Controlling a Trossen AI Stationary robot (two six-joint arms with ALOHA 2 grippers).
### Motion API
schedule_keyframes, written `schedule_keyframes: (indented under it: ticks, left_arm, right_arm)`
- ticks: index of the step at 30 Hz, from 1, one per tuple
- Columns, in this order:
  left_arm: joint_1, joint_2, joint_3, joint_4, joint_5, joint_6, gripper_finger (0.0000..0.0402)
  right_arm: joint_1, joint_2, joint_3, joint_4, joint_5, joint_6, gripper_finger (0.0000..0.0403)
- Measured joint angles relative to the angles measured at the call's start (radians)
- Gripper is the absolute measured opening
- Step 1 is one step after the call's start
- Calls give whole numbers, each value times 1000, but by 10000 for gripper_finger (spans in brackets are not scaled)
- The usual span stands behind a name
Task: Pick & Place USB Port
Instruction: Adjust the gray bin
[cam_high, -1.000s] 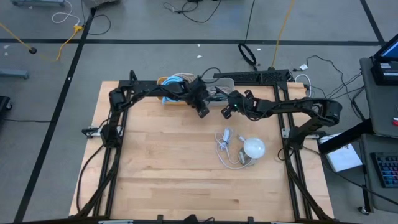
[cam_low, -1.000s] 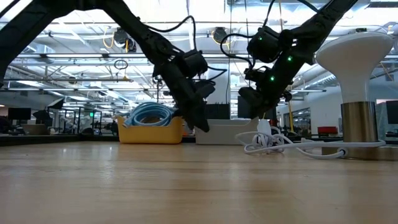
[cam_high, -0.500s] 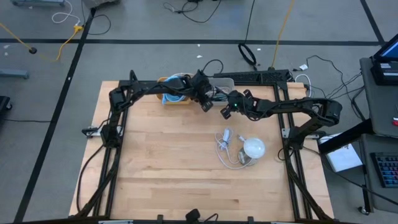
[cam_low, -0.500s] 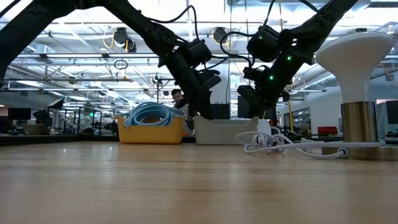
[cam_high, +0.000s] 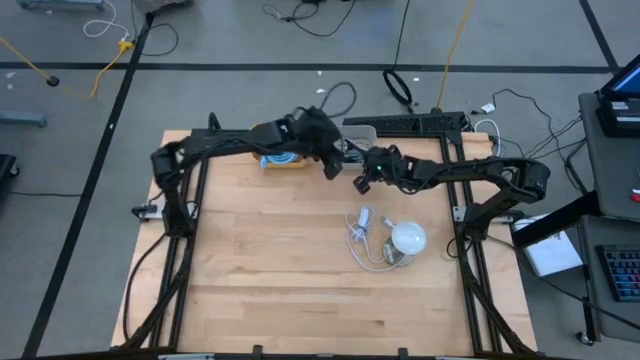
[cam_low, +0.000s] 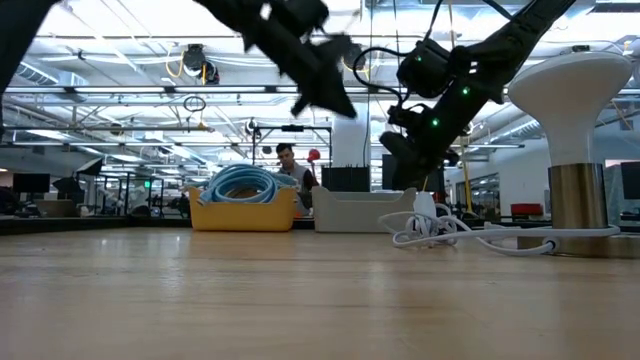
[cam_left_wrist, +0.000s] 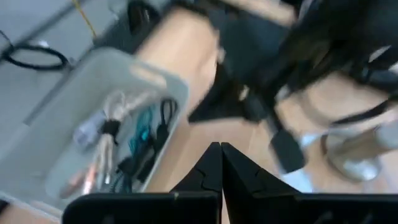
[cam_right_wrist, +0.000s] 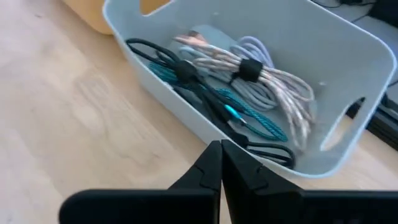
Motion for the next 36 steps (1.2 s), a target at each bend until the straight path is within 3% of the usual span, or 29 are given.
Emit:
schedule_keyframes:
  ticks: [7,12,17,27,36]
  left_arm:
    - [-30,-135,1,2,-40,-49,0]
    - [-55,-178,1,-12,-47,-61,0]
    - [-88,-188,-1,-44,-50,-66,0]
    - [-142,-215,0,-57,-73,-74,0]
    - [-146,-239,0,-85,-93,-62,0]
  right_arm:
    - [6,15,0,47,-109,-4,0]
    - [12,24,1,66,-128,-29,0]
    - [19,111,68,57,-181,-36,0]
    - [99,311,356,-93,-66,-147,0]
    - [63,313,370,-257,-24,-102,0]
